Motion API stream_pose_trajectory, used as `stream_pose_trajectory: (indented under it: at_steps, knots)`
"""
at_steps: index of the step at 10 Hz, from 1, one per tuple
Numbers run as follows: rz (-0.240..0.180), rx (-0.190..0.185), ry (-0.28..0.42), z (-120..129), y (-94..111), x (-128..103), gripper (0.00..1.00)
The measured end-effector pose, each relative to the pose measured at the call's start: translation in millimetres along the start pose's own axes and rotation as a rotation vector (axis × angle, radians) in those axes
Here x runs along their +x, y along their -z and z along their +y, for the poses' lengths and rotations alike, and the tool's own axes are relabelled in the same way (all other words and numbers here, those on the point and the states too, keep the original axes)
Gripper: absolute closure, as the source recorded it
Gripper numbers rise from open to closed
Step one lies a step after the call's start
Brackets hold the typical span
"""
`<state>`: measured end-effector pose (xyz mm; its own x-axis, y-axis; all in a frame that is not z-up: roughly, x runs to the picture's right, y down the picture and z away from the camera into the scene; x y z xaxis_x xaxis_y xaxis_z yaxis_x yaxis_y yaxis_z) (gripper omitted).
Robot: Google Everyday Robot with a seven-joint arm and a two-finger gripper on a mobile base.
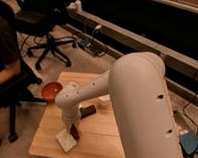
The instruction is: Drag the pepper across the table
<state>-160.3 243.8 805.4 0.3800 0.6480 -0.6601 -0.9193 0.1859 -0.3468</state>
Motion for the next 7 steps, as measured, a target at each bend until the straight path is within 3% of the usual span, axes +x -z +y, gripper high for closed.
stream_pose_trajectory:
  at_steps: [7]
  knots:
    - [0.008, -0.009, 0.043, 19.0, -4.2, -18.3, 0.91]
